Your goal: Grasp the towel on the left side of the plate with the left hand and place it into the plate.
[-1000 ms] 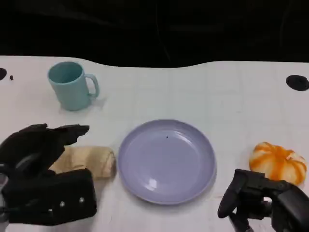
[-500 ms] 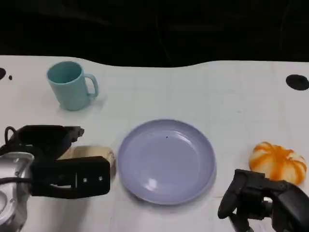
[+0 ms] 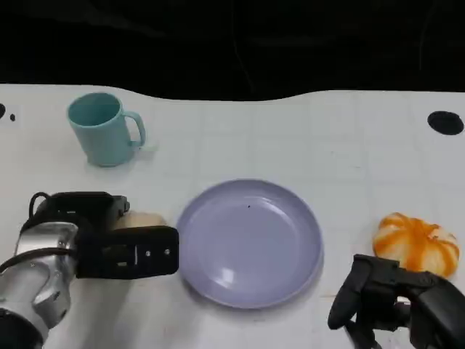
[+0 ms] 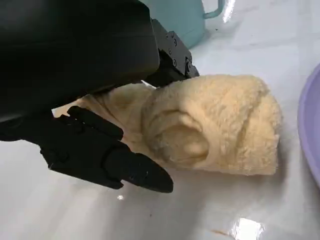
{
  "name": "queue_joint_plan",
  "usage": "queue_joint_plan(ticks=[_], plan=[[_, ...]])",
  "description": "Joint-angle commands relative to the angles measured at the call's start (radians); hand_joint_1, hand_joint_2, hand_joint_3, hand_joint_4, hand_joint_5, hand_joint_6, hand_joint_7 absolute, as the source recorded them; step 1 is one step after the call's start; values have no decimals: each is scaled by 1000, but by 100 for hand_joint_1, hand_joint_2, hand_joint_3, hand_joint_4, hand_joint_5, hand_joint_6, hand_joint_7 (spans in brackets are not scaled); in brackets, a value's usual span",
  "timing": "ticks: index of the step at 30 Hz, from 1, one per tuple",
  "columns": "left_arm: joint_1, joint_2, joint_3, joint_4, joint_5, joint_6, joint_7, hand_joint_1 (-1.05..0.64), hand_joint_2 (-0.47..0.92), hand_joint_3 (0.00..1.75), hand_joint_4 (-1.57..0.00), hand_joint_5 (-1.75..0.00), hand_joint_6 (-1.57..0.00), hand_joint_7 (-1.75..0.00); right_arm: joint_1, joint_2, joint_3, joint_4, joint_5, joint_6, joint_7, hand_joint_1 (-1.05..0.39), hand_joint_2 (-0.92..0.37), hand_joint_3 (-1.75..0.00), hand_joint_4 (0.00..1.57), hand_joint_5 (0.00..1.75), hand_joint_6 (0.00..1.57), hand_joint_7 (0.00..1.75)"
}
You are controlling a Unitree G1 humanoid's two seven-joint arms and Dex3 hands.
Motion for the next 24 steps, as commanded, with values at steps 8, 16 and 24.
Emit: queue_joint_plan(ticks=[8,16,24], plan=[[44,-16,6,167,-35,-163,319,-28,92,20,-65,-164,-66,-132,8,-5,-4,-13,5,5,-3,-7,-55,-112,75,175,67,141],[103,-12,91,81,-103,-191,458,-24,92,26,-75,-175,-62,-142,5,-4,-8,-10,6,9,-4,-7,-55,-112,75,175,67,140],[165,-20,185,-90,-162,-172,489,-22,91,26,-83,-175,-58,-175,2,-4,-15,2,6,1,-3,-6,-56,-112,75,175,67,140]])
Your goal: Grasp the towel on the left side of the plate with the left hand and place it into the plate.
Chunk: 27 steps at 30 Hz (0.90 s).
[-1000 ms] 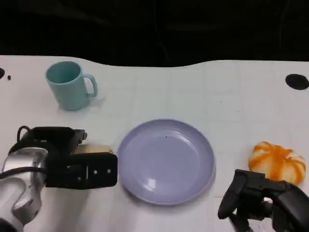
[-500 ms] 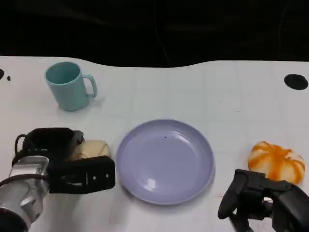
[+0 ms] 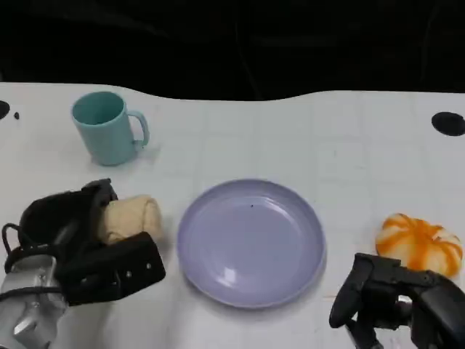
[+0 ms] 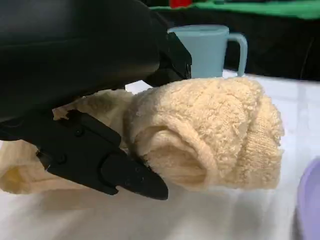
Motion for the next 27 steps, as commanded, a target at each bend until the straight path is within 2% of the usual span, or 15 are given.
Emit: queue_joint_plan(ticks=[1,2,4,9,19,24,27], plan=[[39,2,43,-106,-8,0,42,-22,91,29,-85,-175,-60,-175,3,-6,-8,6,3,-3,-2,-6,-56,-112,75,175,67,140],[45,-3,46,-137,-4,11,39,-21,89,36,-86,-175,-60,-175,2,-7,-8,6,1,-4,-1,-6,-56,-111,75,174,67,140],[56,-10,50,-192,-1,29,26,-19,74,67,-87,-175,-61,-175,2,-7,-9,6,1,-2,-1,-6,-56,-111,74,174,67,140],[62,-30,30,-306,13,33,-9,-21,63,86,-89,-175,-63,-175,5,-4,-4,0,0,2,-4,-7,-56,-110,74,174,67,140],[12,-100,-48,-394,44,0,-83,-22,50,101,-91,-175,-64,-175,-1,-5,-1,-6,-2,13,-5,-7,-56,-110,74,175,66,141],[-20,-127,-99,-388,71,-6,-142,-23,49,99,-91,-175,-64,-175,-1,-4,3,-9,-4,14,-6,-7,-56,-109,74,174,67,140],[-34,-150,-128,-377,87,0,-165,-24,52,90,-91,-175,-64,-172,-2,-5,6,-8,-8,11,-7,-8,-56,-109,75,173,67,140]])
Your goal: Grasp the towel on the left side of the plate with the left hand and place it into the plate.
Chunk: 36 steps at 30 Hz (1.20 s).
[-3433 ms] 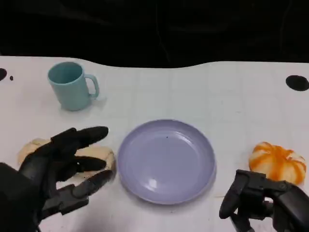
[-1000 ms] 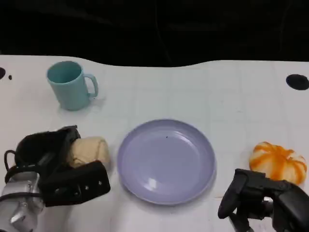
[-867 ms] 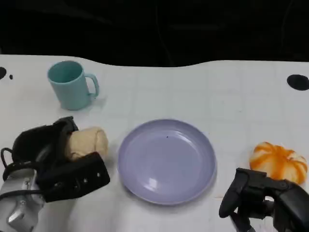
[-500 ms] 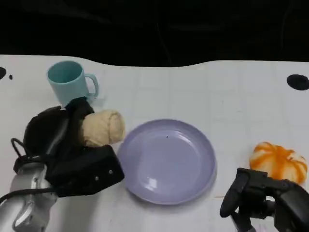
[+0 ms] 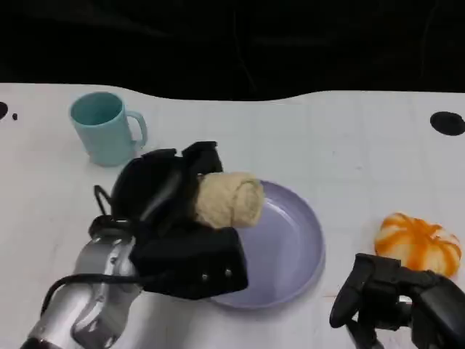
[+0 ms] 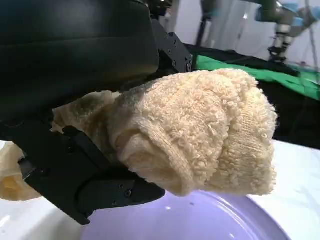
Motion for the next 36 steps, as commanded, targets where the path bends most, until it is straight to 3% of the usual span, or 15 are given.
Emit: queue_joint_plan(ticks=[1,5,10,14,16,19,21,24,25,29,36], plan=[[-28,-26,-33,4,18,3,-41,-24,53,86,-91,-175,-66,-166,0,-5,6,-11,-7,-2,-6,-9,-56,-109,75,173,67,140],[-43,-58,-66,26,38,-3,-44,-23,54,82,-92,-175,-73,-153,1,-4,12,-13,-16,-2,-10,-9,-56,-110,75,174,68,139],[-65,-78,-100,38,73,14,-74,-23,58,69,-90,-175,-71,-154,2,0,19,-19,-18,6,-15,-9,-55,-110,76,173,69,139],[-77,-89,-109,29,70,44,-146,-24,75,50,-86,-175,-82,-100,3,3,21,-19,-16,4,-16,-9,-54,-111,76,174,69,138],[-73,-93,-108,15,67,64,-181,-24,81,39,-70,-163,-81,-66,3,4,21,-14,-16,-5,-16,-9,-54,-111,76,173,69,138],[-79,-74,-123,-2,89,74,-237,-26,87,21,-50,-149,-62,-27,0,6,20,-6,-15,-13,-13,-9,-54,-112,77,173,70,138],[-84,-57,-134,-14,108,80,-275,-31,91,11,-40,-124,-51,-10,-1,5,20,-5,-16,-10,-13,-9,-53,-113,77,173,70,138],[-89,-29,-151,-39,154,96,-321,-48,92,9,-29,-57,-34,-1,-2,4,22,-14,-18,8,-14,-9,-53,-113,76,172,70,137],[-89,-24,-154,-45,165,99,-328,-52,92,10,-27,-48,-31,-1,-2,4,21,-15,-17,11,-15,-9,-53,-113,76,172,70,137],[-81,-6,-156,-80,194,106,-350,-64,92,12,-18,-36,-21,0,-3,3,22,-7,-20,-2,-13,-9,-54,-113,77,173,70,137],[-41,37,-119,-209,174,105,-412,-71,92,12,-12,-37,-14,0,-5,3,19,2,-21,-14,-12,-10,-54,-112,76,173,70,137]])
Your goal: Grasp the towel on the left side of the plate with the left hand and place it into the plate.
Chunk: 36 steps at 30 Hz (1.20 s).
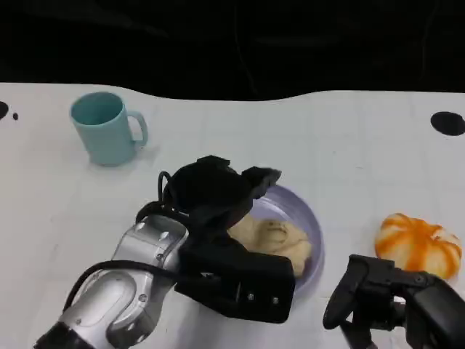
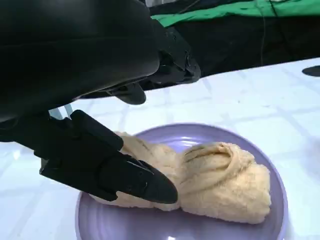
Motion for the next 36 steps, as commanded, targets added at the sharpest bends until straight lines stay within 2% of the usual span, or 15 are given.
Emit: queue_joint_plan(ticks=[1,8,14,21,25,26,27,28,30,31,32,36], plan=[[34,35,41,-96,-26,13,-71,-70,92,12,-11,-38,-14,0,-1,-5,-7,4,4,-14,-1,-10,-55,-111,76,172,70,137],[107,86,170,-277,-173,29,-191,-68,92,13,-5,-50,-16,-3,-2,-1,-6,1,7,-3,-3,-10,-56,-109,76,174,69,137],[227,123,351,-426,-430,34,-264,-55,92,17,-16,-62,-24,-5,-5,0,-11,3,15,-2,0,-10,-55,-110,76,174,69,138],[409,58,516,-533,-750,44,-236,-34,92,20,-34,-75,-40,-12,-5,-4,-14,7,14,-4,3,-9,-56,-109,76,173,69,138],[496,-12,580,-574,-865,45,-176,-20,92,23,-53,-87,-64,-23,-4,-2,-14,9,18,-1,4,-9,-56,-109,76,173,69,137],[517,-33,595,-581,-892,46,-156,-17,90,29,-59,-96,-73,-28,-4,-2,-14,9,18,-1,4,-8,-56,-109,76,173,69,137],[530,-45,603,-586,-910,47,-142,-15,83,44,-64,-102,-79,-34,-4,-2,-13,10,19,0,4,-8,-56,-109,76,173,69,137],[550,-65,614,-600,-935,68,-123,-13,73,65,-68,-106,-83,-40,-5,-3,-13,10,17,0,5,-9,-56,-109,76,173,69,137],[589,-100,632,-642,-983,132,-86,-13,57,95,-76,-112,-89,-54,-7,-7,-13,10,13,-1,6,-10,-56,-108,76,172,69,136],[611,-115,640,-660,-1005,154,-72,-10,49,116,-81,-119,-90,-71,-7,-7,-12,10,12,-1,6,-10,-56,-108,76,172,69,136],[624,-120,644,-673,-1020,168,-63,-8,46,126,-83,-124,-89,-83,-7,-6,-11,10,12,-1,5,-10,-56,-107,76,172,69,136],[685,-141,660,-736,-1078,239,-24,-6,41,145,-89,-143,-89,-113,-9,-4,-9,12,12,-5,5,-10,-57,-106,76,172,69,136]])
